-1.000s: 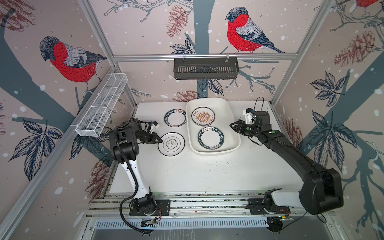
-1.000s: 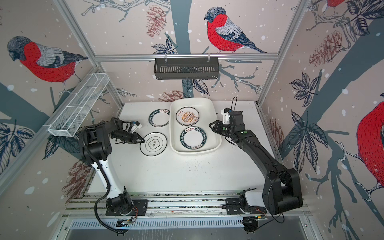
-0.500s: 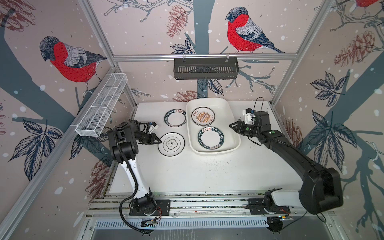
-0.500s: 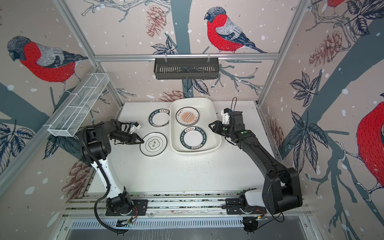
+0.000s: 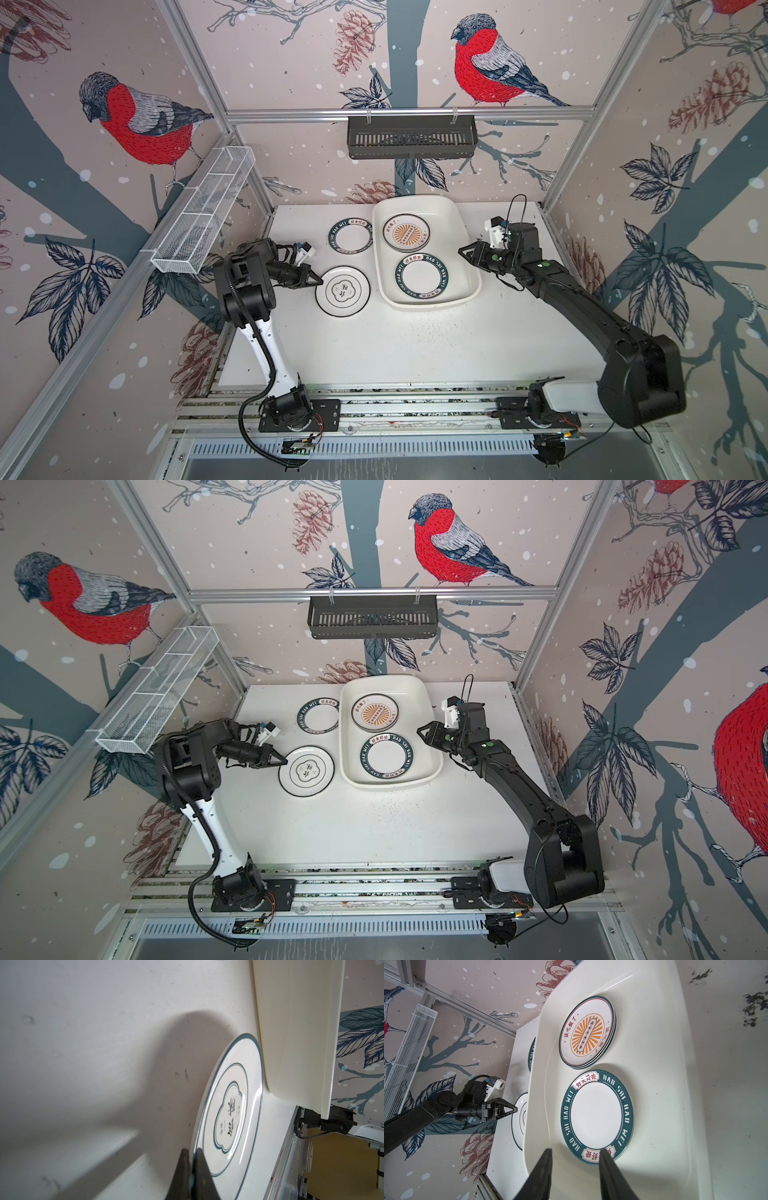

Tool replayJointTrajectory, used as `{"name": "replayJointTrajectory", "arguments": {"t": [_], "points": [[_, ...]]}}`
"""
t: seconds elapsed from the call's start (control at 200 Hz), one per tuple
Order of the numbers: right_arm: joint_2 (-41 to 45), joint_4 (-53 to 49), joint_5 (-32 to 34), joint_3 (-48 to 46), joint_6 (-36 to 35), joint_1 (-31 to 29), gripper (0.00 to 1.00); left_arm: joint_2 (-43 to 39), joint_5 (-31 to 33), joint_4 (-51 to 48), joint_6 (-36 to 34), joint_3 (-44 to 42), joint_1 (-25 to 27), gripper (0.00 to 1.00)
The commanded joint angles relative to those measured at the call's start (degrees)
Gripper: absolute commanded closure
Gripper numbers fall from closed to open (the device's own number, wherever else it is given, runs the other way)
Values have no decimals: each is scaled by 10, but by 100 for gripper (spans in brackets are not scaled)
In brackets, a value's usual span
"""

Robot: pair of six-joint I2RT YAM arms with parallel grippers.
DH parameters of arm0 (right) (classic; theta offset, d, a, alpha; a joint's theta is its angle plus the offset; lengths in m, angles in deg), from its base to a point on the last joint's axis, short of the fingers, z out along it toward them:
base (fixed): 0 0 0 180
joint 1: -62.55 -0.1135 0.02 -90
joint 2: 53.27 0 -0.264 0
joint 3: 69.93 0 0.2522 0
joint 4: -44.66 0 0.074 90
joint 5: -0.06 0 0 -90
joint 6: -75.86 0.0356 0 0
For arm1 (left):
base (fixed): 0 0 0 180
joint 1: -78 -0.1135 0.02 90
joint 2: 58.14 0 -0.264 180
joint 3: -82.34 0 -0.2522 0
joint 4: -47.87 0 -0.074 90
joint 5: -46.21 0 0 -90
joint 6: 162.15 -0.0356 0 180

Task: Place the plates into the plastic bin on the countertop
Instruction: 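Tilt the plate upright with the left gripper while the right gripper reaches toward it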

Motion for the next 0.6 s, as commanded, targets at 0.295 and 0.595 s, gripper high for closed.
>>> {"name": "replayJointTrajectory", "arguments": {"t": [0.295, 0.595], "points": [[-3, 22, -10, 4, 3, 2, 60, -30, -21, -45, 7, 44, -3, 100], [0, 22, -16, 6, 2, 3, 60, -43, -36, -48, 37, 67, -3, 100]]}}
